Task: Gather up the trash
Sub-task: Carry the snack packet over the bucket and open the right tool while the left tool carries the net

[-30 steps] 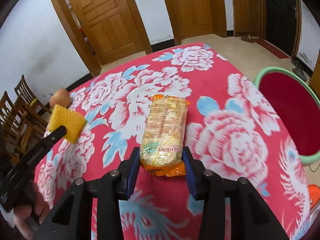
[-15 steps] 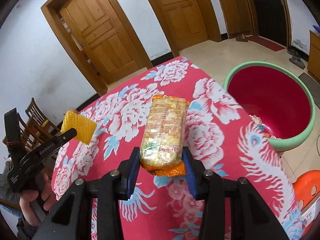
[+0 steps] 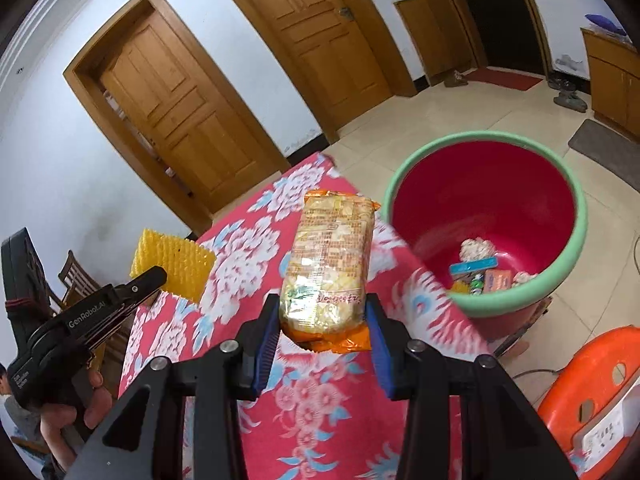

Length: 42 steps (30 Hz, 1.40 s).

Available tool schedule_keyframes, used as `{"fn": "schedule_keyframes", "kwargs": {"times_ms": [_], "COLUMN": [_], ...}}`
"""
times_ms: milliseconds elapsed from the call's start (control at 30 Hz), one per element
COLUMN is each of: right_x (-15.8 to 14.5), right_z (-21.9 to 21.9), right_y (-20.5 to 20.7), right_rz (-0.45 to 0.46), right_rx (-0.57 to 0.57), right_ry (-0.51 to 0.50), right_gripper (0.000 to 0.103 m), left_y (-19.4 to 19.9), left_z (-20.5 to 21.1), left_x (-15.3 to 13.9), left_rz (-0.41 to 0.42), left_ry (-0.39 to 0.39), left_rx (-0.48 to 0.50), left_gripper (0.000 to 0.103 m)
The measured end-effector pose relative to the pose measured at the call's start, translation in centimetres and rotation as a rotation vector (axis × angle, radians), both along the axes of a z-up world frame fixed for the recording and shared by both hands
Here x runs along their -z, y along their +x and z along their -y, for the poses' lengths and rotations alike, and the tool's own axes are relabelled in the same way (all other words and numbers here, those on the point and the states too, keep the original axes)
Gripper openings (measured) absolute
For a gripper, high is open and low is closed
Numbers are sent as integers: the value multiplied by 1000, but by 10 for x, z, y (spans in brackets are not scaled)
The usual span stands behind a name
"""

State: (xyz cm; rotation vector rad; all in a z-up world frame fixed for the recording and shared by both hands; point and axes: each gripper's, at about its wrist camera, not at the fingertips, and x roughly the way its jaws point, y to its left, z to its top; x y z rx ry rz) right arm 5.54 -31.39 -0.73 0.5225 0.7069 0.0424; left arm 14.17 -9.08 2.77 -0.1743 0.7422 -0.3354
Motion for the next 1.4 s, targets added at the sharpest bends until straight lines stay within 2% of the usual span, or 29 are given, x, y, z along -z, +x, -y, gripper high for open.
{"fn": "schedule_keyframes", "kwargs": {"times_ms": [300,733,833,933,1400], "right_x": [2,36,37,36,34], "right_z": [42,102,110,117,124], "right_y": [-1,18,20,18,6], "right_rz": [6,-86,-90,-80,-73], "right_rx": [84,239,260,272,287], "right_ry": [15,25,13,24,31], "right_gripper": [45,47,49,57,63], "left_y": [11,30,33,36,40], "left_z": [54,121,137,149,200], "left_x": [3,25,28,32,50], "left_rz": [0,-34,-41,-50,-86], "left_ry": [25,48,56,62,123], "left_rx": [98,219,243,264,359], "left_gripper": [11,11,11,11,11]}}
